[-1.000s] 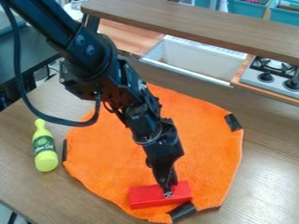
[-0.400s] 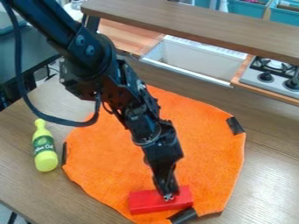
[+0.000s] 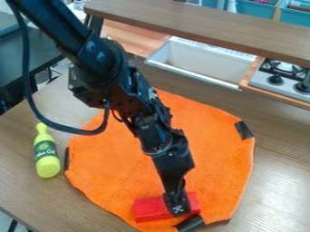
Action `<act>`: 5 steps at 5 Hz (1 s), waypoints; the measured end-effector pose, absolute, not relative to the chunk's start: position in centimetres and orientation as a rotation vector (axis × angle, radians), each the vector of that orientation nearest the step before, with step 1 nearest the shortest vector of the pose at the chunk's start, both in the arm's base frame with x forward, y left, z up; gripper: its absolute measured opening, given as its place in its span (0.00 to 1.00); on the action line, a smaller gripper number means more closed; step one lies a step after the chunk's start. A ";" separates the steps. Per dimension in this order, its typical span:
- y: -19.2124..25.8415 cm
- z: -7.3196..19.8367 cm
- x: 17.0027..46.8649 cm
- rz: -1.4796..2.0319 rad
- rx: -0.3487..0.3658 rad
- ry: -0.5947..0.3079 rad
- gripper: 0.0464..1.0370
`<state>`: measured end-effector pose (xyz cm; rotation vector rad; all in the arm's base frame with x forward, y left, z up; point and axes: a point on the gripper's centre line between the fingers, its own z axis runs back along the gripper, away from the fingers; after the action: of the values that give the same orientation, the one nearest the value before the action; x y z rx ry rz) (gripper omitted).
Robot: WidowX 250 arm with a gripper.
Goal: Move red figure from edge of the cloth to the right side of table
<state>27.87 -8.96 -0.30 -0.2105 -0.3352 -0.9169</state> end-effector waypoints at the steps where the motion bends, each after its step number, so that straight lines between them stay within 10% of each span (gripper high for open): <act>1: -8.9 -0.4 27.7 -0.923 -0.207 -0.334 0.96; 2: -8.9 -0.4 27.7 -0.921 -0.205 -0.334 0.90; 4: -9.0 -0.4 27.8 -0.918 -0.209 -0.344 0.46; 5: -9.0 -0.5 27.6 -0.917 -0.211 -0.343 0.46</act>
<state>27.65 -9.01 -0.45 -0.2111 -0.3429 -0.9166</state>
